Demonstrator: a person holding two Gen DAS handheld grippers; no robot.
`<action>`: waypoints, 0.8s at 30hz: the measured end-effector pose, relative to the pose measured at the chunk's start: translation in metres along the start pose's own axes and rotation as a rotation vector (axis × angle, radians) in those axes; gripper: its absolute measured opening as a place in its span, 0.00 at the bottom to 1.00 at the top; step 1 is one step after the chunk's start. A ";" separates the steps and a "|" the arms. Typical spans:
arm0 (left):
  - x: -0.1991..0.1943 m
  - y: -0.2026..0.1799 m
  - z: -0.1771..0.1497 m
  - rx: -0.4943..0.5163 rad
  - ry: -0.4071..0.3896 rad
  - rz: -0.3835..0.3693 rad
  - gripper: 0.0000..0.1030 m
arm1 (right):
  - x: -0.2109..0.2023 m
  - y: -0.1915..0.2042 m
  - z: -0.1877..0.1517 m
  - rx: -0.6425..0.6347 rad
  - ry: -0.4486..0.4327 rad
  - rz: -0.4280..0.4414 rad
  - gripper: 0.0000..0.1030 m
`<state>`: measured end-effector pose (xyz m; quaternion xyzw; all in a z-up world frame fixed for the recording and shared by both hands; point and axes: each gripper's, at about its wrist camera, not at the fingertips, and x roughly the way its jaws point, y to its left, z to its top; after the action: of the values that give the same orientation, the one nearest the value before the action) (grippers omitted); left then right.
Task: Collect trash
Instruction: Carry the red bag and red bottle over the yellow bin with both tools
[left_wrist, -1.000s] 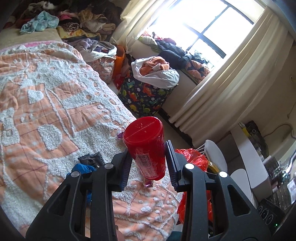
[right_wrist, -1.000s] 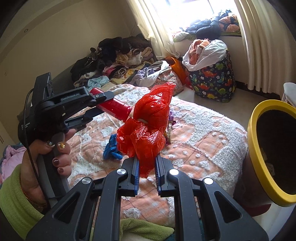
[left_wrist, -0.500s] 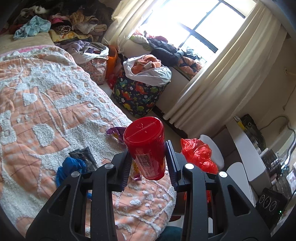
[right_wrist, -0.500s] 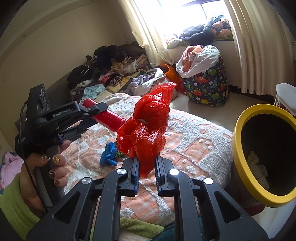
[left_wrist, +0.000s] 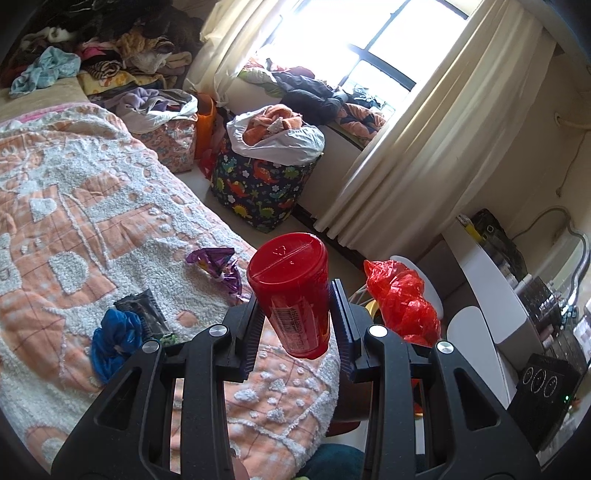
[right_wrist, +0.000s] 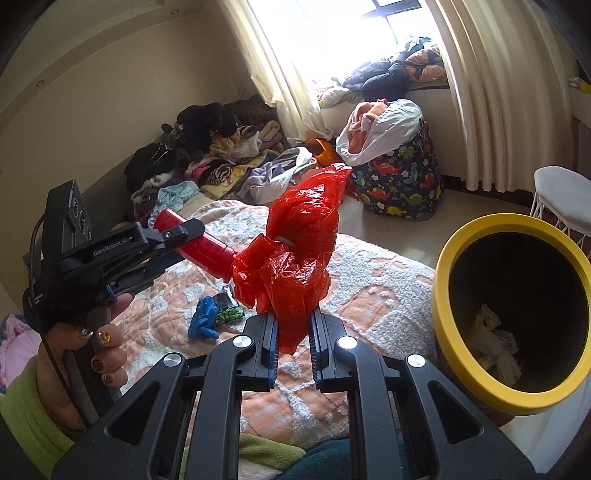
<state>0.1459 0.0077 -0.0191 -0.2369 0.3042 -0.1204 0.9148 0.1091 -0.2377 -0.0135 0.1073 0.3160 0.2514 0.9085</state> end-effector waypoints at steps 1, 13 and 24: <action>0.000 -0.002 -0.001 0.006 0.002 -0.003 0.27 | -0.002 -0.003 0.001 0.002 -0.003 -0.002 0.13; 0.009 -0.030 -0.011 0.072 0.030 -0.030 0.27 | -0.013 -0.020 0.004 0.042 -0.033 -0.026 0.13; 0.018 -0.046 -0.022 0.112 0.058 -0.052 0.27 | -0.023 -0.038 0.010 0.067 -0.066 -0.057 0.13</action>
<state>0.1436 -0.0466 -0.0201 -0.1897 0.3172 -0.1679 0.9139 0.1146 -0.2821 -0.0074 0.1368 0.2969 0.2109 0.9212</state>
